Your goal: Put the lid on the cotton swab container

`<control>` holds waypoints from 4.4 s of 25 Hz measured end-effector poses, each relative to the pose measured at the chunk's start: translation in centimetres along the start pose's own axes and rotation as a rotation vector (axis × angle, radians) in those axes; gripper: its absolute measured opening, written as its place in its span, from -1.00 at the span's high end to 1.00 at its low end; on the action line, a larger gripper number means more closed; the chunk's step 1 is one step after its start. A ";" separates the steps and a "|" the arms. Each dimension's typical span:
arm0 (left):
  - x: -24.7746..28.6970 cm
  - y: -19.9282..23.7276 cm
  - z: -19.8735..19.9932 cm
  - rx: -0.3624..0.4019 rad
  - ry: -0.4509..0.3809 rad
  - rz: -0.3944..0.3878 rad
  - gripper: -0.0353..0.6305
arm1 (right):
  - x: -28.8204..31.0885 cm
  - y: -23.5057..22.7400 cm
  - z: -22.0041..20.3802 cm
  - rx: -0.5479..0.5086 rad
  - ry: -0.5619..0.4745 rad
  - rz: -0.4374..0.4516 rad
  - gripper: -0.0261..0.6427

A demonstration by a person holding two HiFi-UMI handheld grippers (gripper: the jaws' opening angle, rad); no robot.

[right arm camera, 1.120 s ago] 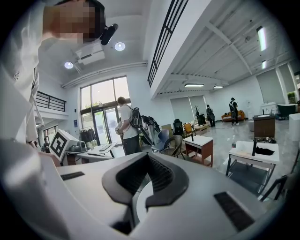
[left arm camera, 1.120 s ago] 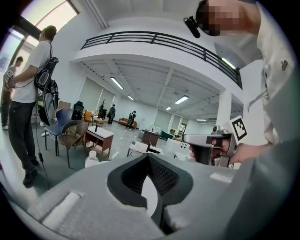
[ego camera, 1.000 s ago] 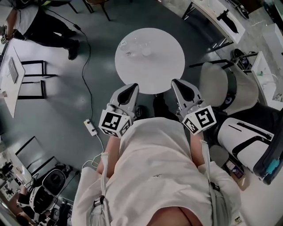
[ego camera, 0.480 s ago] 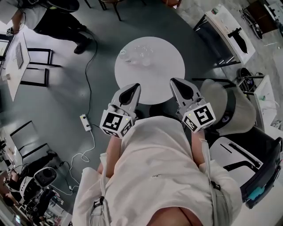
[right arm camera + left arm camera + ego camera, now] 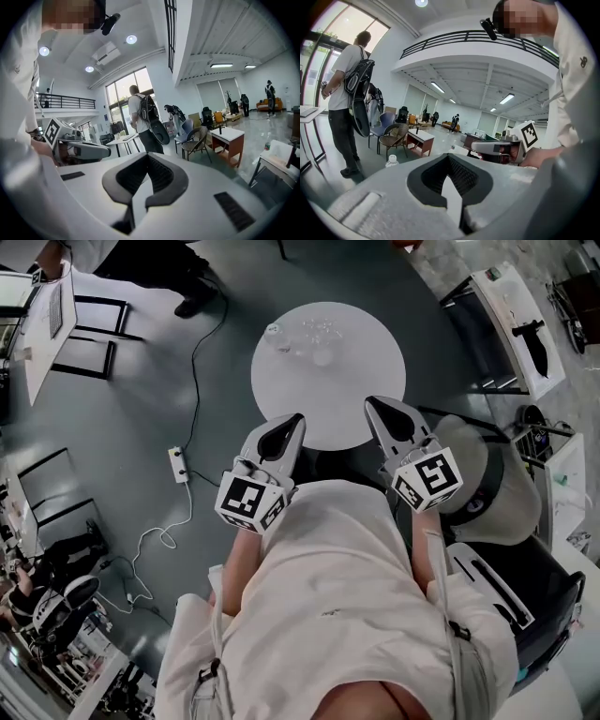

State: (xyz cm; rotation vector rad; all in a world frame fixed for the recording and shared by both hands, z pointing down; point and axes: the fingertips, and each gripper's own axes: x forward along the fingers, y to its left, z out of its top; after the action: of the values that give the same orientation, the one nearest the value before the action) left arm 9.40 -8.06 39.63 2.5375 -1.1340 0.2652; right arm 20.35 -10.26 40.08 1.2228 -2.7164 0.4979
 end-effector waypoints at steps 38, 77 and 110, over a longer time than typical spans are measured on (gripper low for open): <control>0.8 9.8 -1.8 -0.104 0.043 0.032 0.87 | 14.9 -3.9 -10.3 -0.171 0.370 0.044 0.90; 2.9 15.1 -3.6 -0.084 0.158 -0.013 0.87 | 25.9 -9.4 -23.2 -0.236 0.736 0.069 0.90; 0.7 14.1 -2.8 -0.079 0.096 0.050 0.87 | 25.8 -9.9 -24.3 -0.235 0.764 0.031 0.90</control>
State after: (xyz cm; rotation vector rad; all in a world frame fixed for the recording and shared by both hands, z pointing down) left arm -0.80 -16.19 45.80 2.4036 -1.1493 0.3444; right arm 9.92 -26.21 71.59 0.7242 -2.0657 0.4982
